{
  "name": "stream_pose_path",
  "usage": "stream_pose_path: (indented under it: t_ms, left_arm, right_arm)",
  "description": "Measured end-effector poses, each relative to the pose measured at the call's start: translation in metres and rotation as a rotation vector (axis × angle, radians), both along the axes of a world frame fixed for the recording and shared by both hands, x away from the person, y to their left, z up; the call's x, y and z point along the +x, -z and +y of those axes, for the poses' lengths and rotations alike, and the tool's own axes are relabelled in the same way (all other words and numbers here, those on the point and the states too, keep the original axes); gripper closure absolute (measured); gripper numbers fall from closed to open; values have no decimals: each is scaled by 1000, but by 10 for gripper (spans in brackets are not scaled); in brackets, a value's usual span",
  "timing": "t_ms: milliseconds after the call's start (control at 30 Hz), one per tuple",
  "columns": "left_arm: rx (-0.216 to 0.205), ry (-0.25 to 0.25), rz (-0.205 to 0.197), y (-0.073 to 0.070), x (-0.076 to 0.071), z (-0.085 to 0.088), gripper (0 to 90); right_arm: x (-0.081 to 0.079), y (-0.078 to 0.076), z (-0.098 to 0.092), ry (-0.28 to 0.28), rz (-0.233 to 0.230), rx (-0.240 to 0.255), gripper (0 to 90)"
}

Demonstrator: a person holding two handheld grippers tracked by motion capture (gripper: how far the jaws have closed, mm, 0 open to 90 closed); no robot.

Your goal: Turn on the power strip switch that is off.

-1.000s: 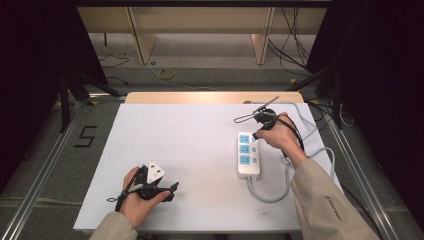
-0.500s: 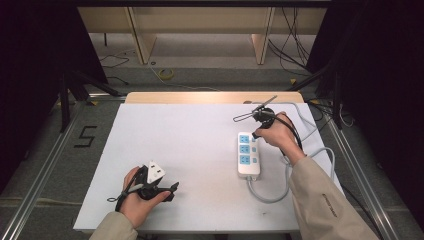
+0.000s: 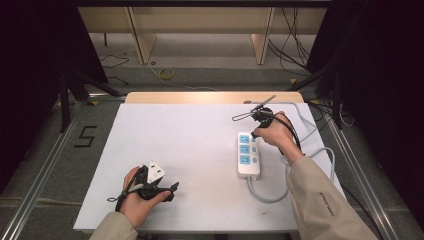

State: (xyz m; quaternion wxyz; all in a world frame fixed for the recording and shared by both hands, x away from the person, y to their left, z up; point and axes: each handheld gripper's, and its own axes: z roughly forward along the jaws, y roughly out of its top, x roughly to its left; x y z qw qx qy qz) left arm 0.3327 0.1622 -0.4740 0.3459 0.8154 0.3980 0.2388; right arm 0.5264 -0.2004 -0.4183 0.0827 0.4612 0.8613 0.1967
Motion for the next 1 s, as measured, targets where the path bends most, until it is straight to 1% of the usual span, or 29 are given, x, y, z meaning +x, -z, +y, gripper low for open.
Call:
stream_pose_path:
  t_ms: [633,800,1000]
  left_arm:
    - [0,1,1,0,0,0,170]
    - [-3,0,0,0,0,0,170]
    - [-1,0,1,0,0,-1,170]
  right_arm:
    - [5,6,2,13,10,-4,900]
    - [6,7,2,18,21,-11,900]
    - [6,8,2,16,23,-18,900]
